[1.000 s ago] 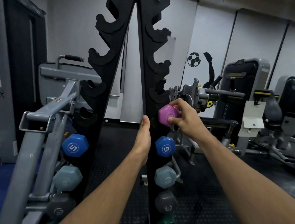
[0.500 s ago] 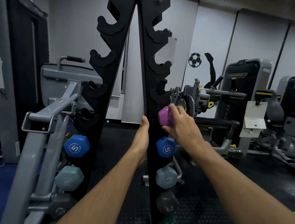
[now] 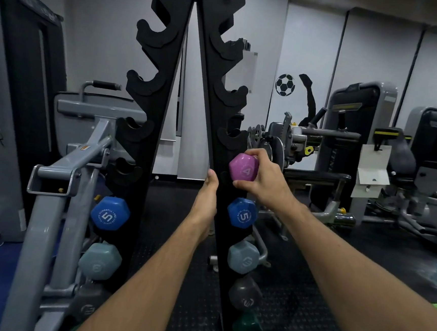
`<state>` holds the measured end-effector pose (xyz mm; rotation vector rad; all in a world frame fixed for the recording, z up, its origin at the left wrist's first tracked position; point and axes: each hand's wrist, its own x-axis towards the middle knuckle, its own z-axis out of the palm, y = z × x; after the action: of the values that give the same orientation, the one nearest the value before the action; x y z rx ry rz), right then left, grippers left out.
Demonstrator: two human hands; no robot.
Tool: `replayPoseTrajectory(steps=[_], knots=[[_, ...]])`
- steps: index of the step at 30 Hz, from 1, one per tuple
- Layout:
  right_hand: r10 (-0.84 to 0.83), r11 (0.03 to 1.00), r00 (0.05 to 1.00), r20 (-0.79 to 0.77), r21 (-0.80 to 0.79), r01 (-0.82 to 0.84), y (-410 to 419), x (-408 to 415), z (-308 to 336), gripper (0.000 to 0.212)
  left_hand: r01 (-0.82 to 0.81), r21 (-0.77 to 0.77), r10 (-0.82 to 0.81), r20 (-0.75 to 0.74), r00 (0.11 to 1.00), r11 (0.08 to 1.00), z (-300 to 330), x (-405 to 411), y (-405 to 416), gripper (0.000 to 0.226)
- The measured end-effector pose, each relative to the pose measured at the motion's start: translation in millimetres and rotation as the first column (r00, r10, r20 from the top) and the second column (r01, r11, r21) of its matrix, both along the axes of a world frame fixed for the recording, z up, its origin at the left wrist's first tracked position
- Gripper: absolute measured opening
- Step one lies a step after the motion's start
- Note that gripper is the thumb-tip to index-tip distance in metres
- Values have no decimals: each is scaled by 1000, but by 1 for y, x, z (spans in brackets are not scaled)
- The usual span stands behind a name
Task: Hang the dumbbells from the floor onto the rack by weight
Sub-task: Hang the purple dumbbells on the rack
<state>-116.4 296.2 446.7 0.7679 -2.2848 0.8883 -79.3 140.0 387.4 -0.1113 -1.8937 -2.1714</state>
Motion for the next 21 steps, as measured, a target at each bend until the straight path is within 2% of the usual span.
replayPoseTrajectory(steps=[4, 6, 9, 11, 13, 15, 18, 21], knots=[[-8, 983, 998, 70, -181, 20, -17, -4, -6, 85, 2, -2, -2, -12, 1000, 1000, 0, 1, 0, 81], [-41, 976, 998, 50, -211, 51, -22, -7, -9, 78, 17, 10, -17, -21, 1000, 1000, 2, 1, 1, 80], [-75, 973, 997, 10, -218, 76, -23, -9, -11, 73, 24, -17, -25, -34, 999, 1000, 2, -1, 3, 104], [-82, 975, 997, -3, -210, 79, -24, -9, -12, 74, 18, -20, -19, -30, 999, 1000, -1, -6, 4, 106], [-78, 979, 997, -4, -192, 75, -24, -9, -12, 76, 17, -28, -17, 1, 1000, 999, 0, -5, 3, 100], [-67, 984, 998, 7, -165, 67, -22, -8, -9, 83, 39, -24, -38, 40, 998, 999, 4, 5, 1, 83], [-25, 993, 993, 113, -110, 38, -12, -6, -1, 94, 81, -24, -80, 40, 996, 996, 4, 11, -9, 57], [23, 993, 982, 188, -115, -1, -7, -2, 1, 101, 62, -54, -62, 10, 998, 997, 2, 12, -11, 61]])
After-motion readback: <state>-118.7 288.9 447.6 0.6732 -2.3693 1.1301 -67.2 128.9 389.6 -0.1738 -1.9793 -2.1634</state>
